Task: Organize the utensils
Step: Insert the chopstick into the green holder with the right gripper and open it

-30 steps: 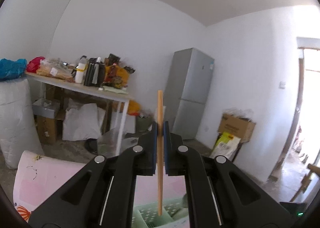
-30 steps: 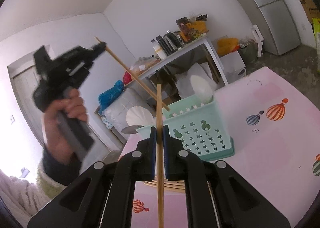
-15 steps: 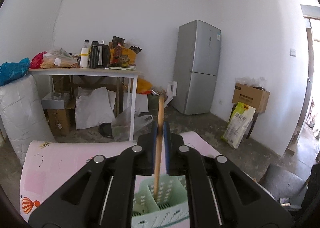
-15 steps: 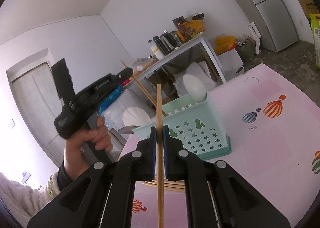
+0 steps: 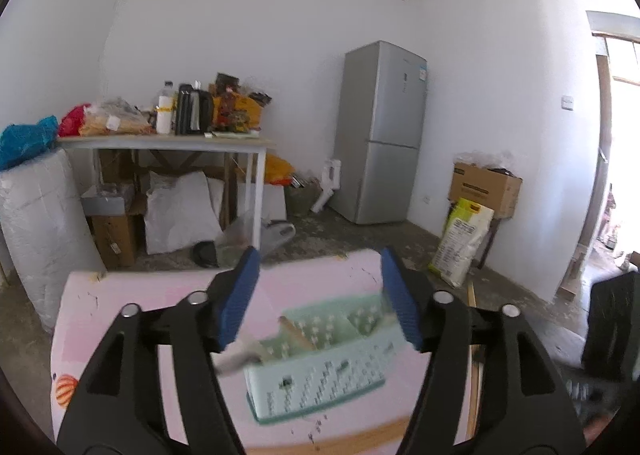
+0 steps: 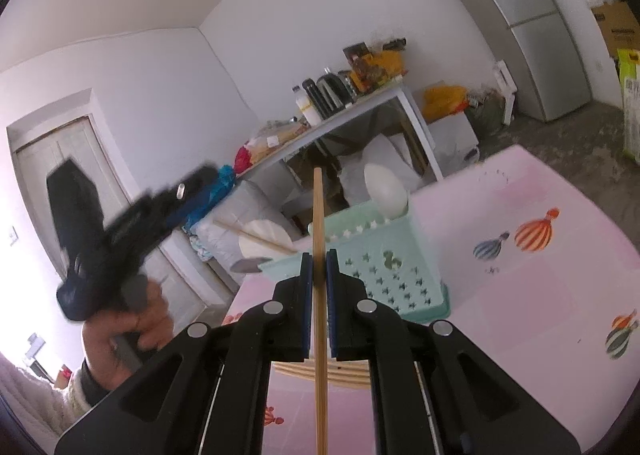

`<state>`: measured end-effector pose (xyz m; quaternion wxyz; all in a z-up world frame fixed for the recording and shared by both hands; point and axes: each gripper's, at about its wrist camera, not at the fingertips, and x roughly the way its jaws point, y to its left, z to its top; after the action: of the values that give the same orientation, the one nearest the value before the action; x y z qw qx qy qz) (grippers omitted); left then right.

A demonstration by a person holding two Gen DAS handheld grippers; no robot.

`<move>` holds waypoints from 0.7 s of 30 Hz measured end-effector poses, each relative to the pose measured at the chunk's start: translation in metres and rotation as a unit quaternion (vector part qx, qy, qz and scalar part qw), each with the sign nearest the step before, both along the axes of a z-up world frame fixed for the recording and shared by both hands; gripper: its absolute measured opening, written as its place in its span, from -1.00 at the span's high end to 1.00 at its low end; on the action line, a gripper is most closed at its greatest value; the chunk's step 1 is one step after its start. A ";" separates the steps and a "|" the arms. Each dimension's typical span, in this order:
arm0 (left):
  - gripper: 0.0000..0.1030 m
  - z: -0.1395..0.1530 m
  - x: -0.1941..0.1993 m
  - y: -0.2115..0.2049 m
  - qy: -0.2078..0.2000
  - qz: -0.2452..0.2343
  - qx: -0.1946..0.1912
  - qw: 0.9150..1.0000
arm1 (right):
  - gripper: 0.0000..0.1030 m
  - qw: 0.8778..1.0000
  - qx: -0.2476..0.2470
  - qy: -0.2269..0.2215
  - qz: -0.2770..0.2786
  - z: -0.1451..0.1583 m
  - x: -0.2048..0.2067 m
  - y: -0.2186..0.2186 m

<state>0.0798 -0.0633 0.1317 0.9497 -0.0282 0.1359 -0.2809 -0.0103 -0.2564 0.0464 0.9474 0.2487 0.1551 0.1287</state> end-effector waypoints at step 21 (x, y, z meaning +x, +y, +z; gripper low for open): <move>-0.62 -0.080 -0.023 0.052 0.117 0.006 0.020 0.993 | 0.87 0.986 -0.055 -0.151 -0.048 0.114 0.106 0.006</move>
<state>0.0568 -0.0113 0.0512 0.9291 -0.0425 0.2519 -0.2676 0.0958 -0.2509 0.1606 0.9772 0.1813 0.0046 0.1107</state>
